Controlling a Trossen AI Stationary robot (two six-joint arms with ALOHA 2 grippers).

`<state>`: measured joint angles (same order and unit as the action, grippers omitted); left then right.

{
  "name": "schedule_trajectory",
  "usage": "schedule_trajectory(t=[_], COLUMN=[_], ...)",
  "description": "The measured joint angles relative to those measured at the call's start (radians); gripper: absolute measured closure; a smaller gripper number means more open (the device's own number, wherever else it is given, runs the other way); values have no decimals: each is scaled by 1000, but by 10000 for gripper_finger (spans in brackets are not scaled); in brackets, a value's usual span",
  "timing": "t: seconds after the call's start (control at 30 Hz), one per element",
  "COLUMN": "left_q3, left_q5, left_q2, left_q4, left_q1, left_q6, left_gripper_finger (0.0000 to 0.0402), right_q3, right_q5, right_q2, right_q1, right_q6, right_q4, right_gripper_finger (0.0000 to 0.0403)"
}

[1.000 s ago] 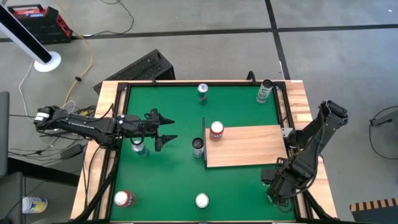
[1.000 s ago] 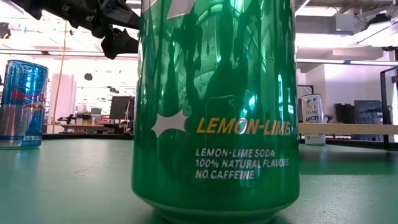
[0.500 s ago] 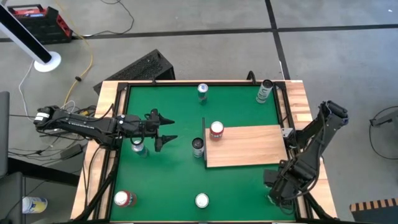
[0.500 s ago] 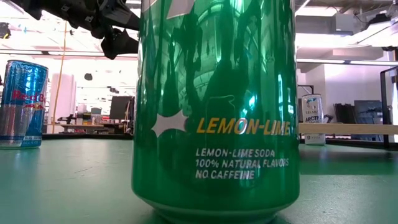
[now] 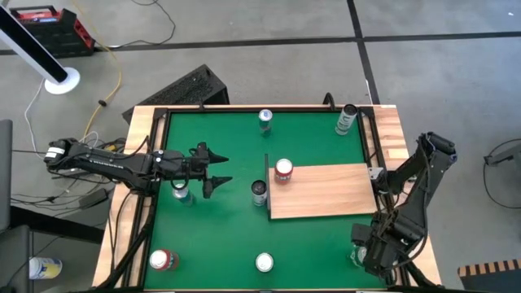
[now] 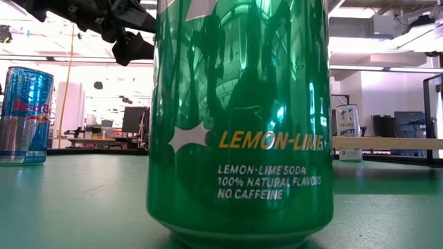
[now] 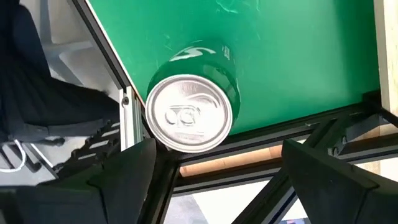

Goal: Place canned beverage on shelf
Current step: Put the right green soda can on the shelf

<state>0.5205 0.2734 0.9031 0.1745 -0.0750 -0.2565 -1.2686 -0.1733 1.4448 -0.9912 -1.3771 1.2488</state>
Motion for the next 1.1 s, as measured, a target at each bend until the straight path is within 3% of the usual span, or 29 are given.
schedule_trajectory(t=[0.53, 1.1], left_q3=[0, 0], left_q5=[8, 6], left_q2=[0, 0], left_q4=[0, 3], left_q1=[0, 0], left_q6=[-18, -28], left_gripper_finger=[68, 68], right_q3=[0, 0], right_q5=[97, 67], right_q2=[0, 79], right_q1=[-17, -48], right_q6=[-119, -108], right_q4=[2, -71], right_gripper_finger=[30, 30])
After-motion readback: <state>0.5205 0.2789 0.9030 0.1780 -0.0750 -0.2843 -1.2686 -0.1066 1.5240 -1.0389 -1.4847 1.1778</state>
